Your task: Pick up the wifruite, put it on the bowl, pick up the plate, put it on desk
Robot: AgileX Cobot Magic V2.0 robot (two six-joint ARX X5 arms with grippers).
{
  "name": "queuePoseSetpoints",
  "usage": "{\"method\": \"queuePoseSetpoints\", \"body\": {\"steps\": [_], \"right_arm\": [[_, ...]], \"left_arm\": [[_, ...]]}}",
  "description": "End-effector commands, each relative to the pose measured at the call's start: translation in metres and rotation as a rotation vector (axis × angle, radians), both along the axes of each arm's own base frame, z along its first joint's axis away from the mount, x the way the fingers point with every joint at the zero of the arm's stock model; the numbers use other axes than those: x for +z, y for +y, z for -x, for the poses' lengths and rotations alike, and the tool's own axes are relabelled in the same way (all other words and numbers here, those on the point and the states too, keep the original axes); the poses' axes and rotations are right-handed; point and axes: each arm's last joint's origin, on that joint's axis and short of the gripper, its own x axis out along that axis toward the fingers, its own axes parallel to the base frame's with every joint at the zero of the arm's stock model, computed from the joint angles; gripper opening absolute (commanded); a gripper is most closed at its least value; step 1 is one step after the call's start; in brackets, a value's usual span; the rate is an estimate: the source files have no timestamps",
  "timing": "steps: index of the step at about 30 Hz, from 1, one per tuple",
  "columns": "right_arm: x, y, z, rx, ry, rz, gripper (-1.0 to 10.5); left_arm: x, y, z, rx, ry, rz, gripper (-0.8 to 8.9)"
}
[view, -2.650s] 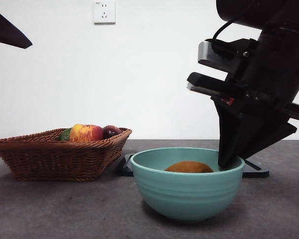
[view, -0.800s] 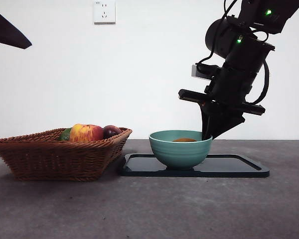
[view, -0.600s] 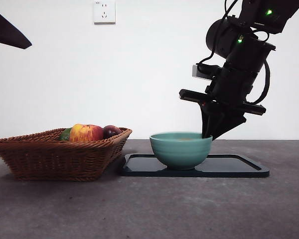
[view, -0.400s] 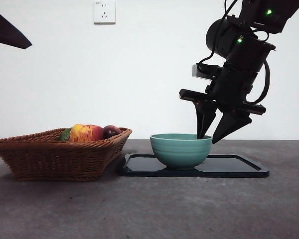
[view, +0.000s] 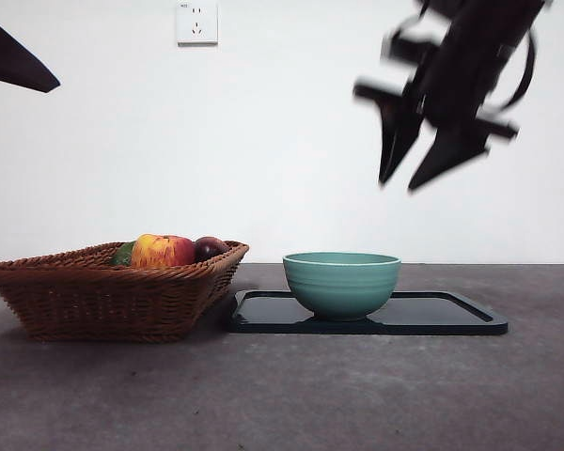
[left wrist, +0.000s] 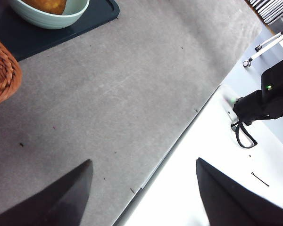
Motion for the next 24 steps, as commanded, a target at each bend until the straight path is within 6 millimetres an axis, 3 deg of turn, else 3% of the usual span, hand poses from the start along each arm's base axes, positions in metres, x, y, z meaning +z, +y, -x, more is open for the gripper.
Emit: {"method": "queuePoseSetpoints", "body": {"steps": [1,13,18,24], "right_arm": [[0.023,-0.003,0.014,0.032,-0.026,-0.01,1.9],[0.086,-0.036,0.101,0.128,-0.075,-0.013,1.8],[0.095,-0.049,0.134,0.145,-0.102,-0.017,1.8],[0.084,-0.06,0.167,0.22,-0.11,-0.088,1.8]], "left_arm": [[0.001,-0.001,-0.001,-0.013,-0.015,0.002,3.44],[0.001,-0.001,-0.001,-0.015,-0.019,0.002,3.44],[0.001,-0.001,-0.001,-0.015,-0.019,0.001,3.44],[0.001,-0.001,-0.001,-0.015,-0.019,0.001,3.44]]}}
